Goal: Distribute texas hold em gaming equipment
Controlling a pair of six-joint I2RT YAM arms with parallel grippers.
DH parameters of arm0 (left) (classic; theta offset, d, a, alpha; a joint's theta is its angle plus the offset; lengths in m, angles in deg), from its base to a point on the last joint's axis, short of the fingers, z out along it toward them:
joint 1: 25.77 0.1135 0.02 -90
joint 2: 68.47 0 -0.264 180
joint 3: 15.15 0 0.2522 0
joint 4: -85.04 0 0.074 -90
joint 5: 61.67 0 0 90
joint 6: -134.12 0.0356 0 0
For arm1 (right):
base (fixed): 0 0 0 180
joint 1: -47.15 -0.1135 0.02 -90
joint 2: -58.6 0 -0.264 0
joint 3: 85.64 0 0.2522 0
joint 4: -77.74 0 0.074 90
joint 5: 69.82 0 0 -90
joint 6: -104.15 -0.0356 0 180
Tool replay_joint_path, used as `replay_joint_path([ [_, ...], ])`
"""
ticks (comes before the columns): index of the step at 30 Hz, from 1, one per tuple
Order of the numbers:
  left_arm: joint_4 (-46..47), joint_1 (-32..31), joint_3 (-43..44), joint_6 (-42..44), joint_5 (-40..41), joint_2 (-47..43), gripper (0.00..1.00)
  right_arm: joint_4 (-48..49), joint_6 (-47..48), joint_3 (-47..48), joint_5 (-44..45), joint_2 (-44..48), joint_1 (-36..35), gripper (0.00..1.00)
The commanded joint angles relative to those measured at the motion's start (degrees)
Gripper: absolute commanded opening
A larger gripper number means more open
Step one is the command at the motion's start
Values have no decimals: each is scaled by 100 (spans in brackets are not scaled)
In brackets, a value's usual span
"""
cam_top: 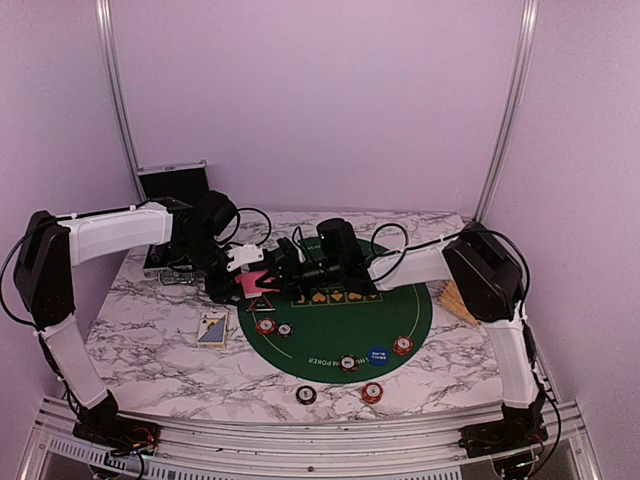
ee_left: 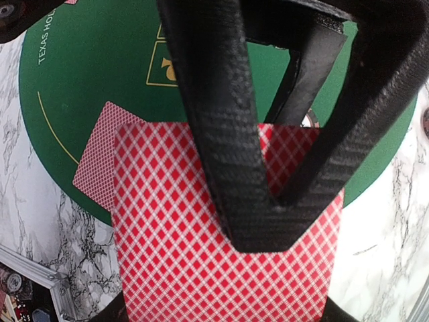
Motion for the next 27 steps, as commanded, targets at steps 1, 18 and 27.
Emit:
replay_joint_path([
  [1, 20, 52, -34, 18, -40, 4, 0, -181, 157, -83, 67, 280, 57, 27],
  [18, 26, 92, -45, 22, 18, 30, 0, -221, 241, -402, 145, 542, 122, 11],
  [27, 34, 110, -44, 9, 18, 44, 0, 39, 83, -565, 72, 622, 160, 4],
])
